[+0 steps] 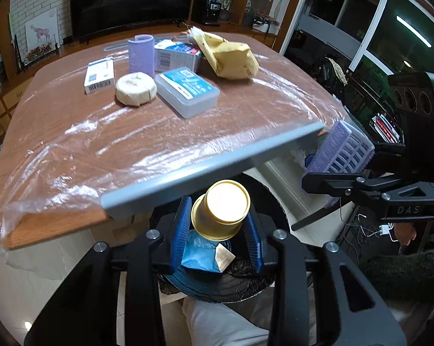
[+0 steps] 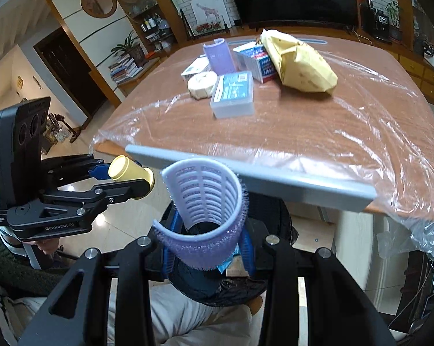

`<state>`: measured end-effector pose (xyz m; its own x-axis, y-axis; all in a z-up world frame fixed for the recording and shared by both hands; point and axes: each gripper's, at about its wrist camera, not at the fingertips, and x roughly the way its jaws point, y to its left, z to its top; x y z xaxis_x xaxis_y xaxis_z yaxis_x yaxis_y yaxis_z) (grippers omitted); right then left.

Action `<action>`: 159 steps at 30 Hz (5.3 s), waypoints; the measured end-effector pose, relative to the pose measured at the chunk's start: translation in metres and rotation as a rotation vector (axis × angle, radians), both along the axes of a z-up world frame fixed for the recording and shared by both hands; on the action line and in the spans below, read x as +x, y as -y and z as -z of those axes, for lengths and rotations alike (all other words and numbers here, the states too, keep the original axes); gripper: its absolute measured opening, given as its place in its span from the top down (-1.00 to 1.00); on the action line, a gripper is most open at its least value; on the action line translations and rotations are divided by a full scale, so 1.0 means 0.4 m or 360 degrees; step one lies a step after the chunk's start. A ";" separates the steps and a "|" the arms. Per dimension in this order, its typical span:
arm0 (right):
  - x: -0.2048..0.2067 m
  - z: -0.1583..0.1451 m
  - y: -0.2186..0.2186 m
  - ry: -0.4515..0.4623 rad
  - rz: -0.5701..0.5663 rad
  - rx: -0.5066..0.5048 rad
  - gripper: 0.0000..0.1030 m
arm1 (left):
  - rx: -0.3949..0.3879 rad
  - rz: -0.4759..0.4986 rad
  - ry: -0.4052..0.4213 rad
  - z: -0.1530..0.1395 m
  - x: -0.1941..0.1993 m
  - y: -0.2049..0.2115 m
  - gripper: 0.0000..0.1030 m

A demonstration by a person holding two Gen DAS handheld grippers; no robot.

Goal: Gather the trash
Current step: 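Carry the purple roller and yellow cup over the trash bin with both tools, then open both tools to drop the roller and cup into the bin, then move both tools back toward the table and the yellow bag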

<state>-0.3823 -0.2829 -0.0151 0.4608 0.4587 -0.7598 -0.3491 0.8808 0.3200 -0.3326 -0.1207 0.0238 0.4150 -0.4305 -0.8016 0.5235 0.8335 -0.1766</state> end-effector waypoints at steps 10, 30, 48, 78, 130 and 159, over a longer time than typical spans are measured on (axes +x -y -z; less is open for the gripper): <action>-0.020 0.049 -0.007 -0.0071 -0.0035 -0.0079 0.30 | 0.0051 0.0015 -0.0056 0.050 -0.024 0.011 0.27; 0.003 0.151 -0.039 -0.0173 -0.0059 -0.0185 0.30 | 0.0156 0.0007 -0.0139 0.137 -0.031 0.027 0.27; 0.031 0.233 -0.076 -0.0258 -0.0094 -0.0279 0.30 | 0.0271 0.0015 -0.0211 0.228 -0.015 0.051 0.27; 0.059 0.302 -0.071 -0.0325 -0.0018 -0.0351 0.30 | 0.0401 0.0043 -0.0235 0.302 0.024 0.082 0.27; -0.060 -0.131 0.107 0.0450 0.0438 -0.0088 -0.93 | 0.0006 -0.0125 0.0199 -0.073 -0.046 -0.046 -0.93; 0.481 -0.032 0.197 -0.0130 0.0672 0.0152 -0.93 | 0.0060 -0.0233 0.0073 -0.042 0.393 -0.035 -0.96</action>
<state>-0.1898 -0.3615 -0.0022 0.5630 0.3130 -0.7649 0.0650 0.9059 0.4186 -0.1755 -0.1068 0.0407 0.5075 -0.3329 -0.7947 0.4028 0.9070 -0.1227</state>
